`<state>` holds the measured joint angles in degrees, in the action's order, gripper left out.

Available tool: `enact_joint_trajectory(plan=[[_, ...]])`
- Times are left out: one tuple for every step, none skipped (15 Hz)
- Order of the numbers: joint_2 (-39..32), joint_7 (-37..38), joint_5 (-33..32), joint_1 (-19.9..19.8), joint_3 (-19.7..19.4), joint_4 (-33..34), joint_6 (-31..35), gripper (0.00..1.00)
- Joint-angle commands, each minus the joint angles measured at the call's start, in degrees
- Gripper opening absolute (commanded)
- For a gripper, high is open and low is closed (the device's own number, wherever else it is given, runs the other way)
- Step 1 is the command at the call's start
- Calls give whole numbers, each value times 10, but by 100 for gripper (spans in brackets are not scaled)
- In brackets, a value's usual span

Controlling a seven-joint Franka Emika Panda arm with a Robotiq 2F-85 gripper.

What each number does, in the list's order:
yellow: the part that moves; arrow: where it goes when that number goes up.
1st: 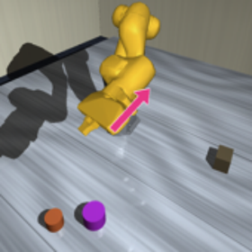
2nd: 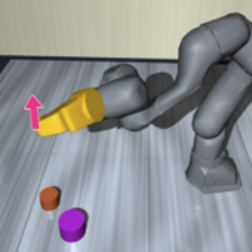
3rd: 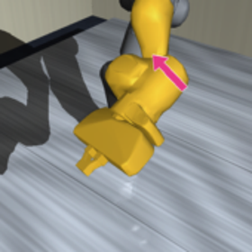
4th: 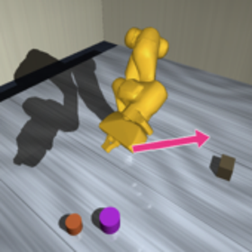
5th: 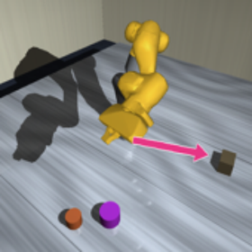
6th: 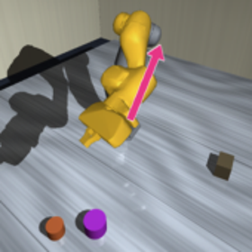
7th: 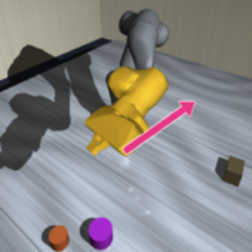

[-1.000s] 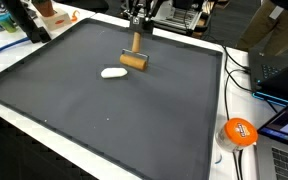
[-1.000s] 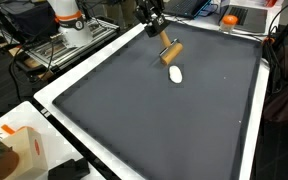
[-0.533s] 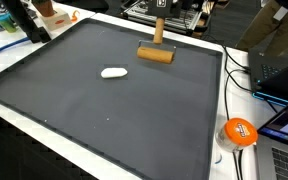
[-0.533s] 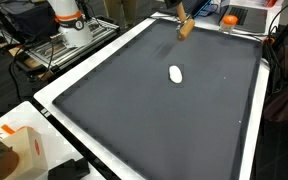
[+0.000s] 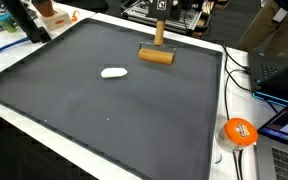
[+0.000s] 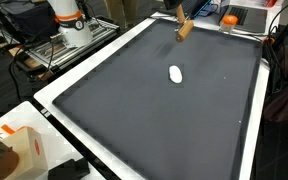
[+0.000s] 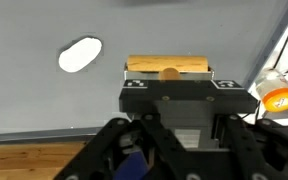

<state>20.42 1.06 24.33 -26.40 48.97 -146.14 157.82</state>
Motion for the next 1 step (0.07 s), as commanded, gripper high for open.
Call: enact_joint_trajectory(plan=[[-27, 58, -83, 77, -81, -6, 15, 47]])
